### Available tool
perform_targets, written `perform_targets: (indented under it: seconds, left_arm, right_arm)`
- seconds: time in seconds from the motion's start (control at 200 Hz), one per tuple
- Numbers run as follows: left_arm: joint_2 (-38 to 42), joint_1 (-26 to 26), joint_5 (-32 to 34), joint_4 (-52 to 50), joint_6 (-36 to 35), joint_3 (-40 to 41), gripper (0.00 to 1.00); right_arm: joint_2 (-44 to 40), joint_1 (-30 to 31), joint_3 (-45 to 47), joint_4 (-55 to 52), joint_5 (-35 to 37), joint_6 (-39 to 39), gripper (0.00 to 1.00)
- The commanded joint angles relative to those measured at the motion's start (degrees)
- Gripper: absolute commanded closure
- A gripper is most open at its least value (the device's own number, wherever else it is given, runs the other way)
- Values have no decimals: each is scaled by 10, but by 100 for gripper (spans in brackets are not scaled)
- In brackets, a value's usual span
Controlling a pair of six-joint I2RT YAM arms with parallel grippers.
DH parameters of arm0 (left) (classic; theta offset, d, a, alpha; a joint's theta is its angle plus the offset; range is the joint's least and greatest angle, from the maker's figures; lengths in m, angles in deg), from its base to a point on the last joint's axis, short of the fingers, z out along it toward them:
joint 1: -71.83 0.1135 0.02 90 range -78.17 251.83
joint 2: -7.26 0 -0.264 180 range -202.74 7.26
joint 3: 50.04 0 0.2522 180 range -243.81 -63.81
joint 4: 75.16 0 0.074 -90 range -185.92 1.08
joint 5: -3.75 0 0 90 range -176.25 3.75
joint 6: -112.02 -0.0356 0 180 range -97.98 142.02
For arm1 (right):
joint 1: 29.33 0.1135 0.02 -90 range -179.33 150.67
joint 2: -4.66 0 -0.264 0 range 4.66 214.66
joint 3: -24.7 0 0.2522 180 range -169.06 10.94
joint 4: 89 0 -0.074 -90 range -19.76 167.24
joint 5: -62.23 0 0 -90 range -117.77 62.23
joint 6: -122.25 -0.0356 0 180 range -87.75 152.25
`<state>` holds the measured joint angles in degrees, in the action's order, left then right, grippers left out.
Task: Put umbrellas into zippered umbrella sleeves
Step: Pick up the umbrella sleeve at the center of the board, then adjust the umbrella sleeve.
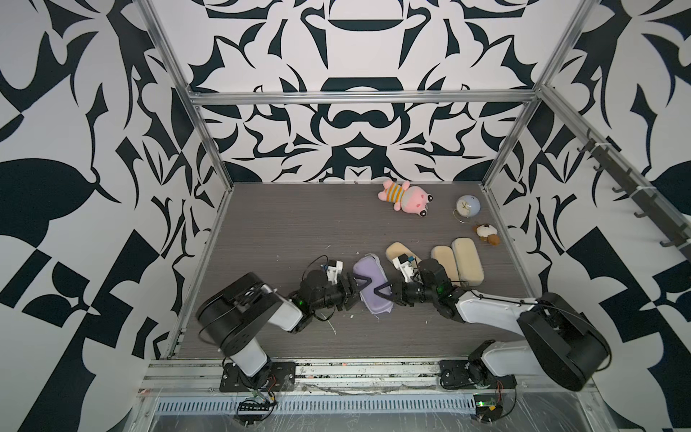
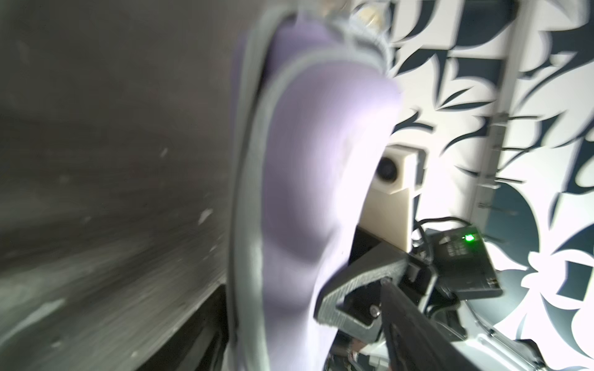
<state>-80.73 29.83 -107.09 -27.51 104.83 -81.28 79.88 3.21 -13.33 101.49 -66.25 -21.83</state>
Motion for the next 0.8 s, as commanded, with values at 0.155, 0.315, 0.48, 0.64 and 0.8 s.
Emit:
perform_targets:
  seconds: [0.155, 0.315, 0.48, 0.64, 0.8]
  left_arm:
    - [174, 48, 26, -193, -149, -28, 1]
    - [218, 72, 10, -239, -205, -68, 0]
    - [181, 127, -70, -182, -177, -99, 10]
    - [98, 133, -140, -112, -134, -148, 32]
    - [79, 140, -145, -61, -99, -144, 69]
  right_arm:
    - [-40, -19, -123, 26, -95, -88, 100]
    - [-28, -16, -163, 50, -159, -138, 100]
    - [-24, 8, -209, -34, -234, -88, 100]
    - [2, 43, -279, -170, -247, 11, 95]
    - [10, 16, -301, -268, -180, 61, 55]
